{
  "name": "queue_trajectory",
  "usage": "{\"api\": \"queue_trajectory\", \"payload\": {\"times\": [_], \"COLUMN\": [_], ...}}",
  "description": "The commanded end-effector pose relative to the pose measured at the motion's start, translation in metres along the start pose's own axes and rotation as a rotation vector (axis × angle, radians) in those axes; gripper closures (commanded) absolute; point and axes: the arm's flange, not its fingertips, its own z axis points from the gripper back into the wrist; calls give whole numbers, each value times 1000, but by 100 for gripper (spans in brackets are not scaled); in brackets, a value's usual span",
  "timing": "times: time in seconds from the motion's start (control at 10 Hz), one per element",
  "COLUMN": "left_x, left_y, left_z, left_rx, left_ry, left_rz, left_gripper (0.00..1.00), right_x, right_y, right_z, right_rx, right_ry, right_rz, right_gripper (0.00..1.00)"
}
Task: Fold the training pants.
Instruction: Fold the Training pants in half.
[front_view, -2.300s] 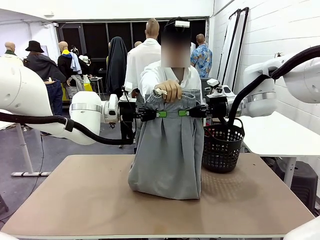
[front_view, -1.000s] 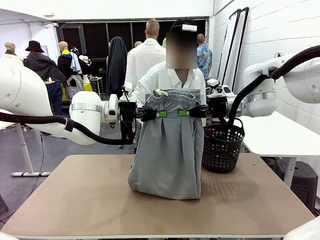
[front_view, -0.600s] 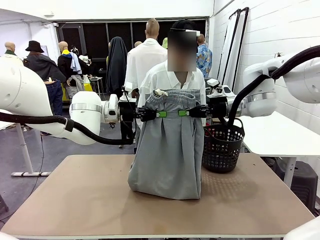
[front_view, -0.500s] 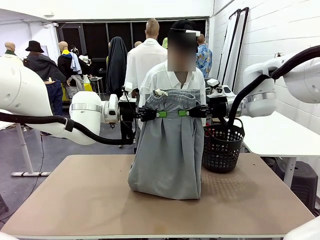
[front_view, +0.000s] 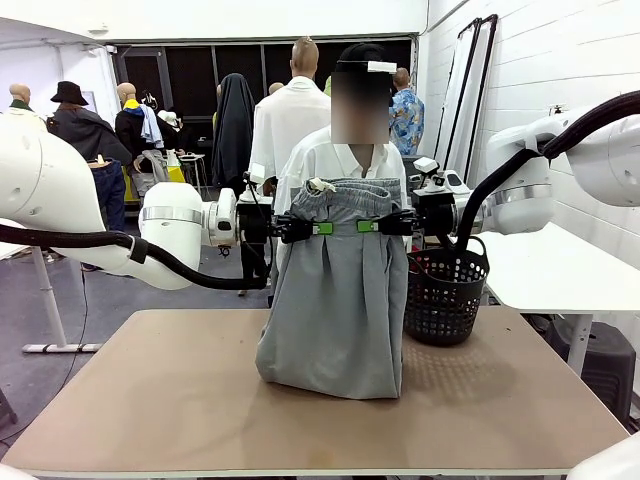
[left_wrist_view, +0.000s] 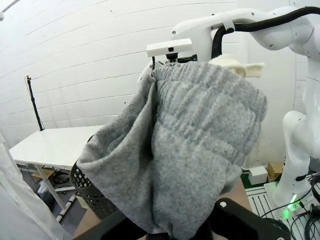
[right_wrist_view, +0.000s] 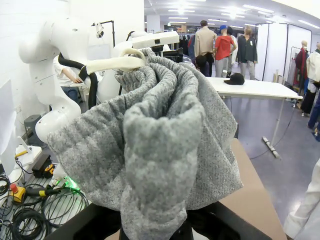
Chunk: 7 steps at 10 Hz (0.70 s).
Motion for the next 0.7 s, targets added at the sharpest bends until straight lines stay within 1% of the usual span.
{"api": "queue_trajectory", "payload": {"times": [0.0,0.6], "left_x": [2,2], "left_y": [-1,-1], "left_z": [1,1], "left_rx": [10,10], "left_ry": [5,5], "left_rz": [-22,-22], "left_gripper": [100,100], "right_x": [1,1], "right_y": [3,3], "right_z": [-1,-1], "right_rx": [4,4], "right_ry": [1,1], "right_rz": [3,3], "right_gripper": [100,100]}}
